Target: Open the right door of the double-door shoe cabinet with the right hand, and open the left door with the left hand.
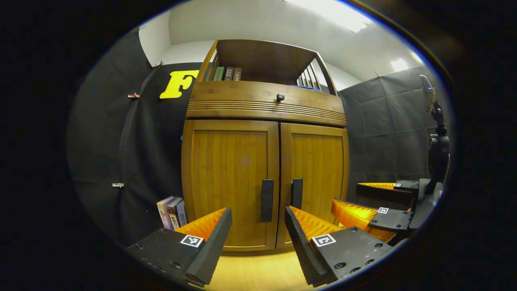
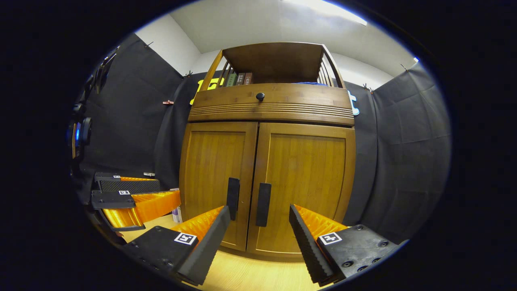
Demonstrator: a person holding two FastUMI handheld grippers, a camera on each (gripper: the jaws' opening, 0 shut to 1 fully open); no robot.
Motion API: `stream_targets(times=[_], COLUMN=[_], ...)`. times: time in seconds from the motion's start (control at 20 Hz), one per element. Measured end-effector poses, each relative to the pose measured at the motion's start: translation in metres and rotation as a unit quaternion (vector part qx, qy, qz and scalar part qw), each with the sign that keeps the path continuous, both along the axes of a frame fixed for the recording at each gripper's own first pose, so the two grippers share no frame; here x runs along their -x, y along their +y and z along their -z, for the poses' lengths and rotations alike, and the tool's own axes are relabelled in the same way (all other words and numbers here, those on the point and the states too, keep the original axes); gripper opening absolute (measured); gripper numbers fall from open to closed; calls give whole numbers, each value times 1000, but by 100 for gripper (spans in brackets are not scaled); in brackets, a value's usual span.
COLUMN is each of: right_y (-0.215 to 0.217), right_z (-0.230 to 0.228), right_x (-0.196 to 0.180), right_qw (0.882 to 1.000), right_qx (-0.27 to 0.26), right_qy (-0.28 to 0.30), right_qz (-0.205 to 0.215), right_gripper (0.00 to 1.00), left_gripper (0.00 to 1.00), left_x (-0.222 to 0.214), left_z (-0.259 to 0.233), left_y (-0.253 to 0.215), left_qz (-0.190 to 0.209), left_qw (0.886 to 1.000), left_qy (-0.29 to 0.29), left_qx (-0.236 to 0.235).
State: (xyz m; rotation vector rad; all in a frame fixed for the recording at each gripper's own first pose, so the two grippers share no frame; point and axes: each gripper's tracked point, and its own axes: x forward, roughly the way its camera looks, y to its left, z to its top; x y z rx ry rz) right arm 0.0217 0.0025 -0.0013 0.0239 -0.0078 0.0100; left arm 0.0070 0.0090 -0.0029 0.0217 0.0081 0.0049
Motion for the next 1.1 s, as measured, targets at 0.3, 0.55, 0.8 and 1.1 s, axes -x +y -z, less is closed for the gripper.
stream_targets(times=[0.3,0.55,0.8,1.1], right_y=[-1,0,5,6], right_z=[1,4,12,25], right_x=[-5,-15,-35,-72], right_qw=[1000,1000,1000,1000], right_qx=[3,0,-12,-11], right_qy=[0,0,6,6], right_qz=[2,4,3,22], right_gripper=[94,94,94,95], left_gripper=[81,82,82,82], left_x=[-1,0,3,10], left_z=[2,2,3,10], left_y=[1,4,10,26], left_qz=[2,-1,-3,-5], left_qw=[1000,1000,1000,1000], left_qy=[2,0,0,-1], left_qx=[2,4,2,2])
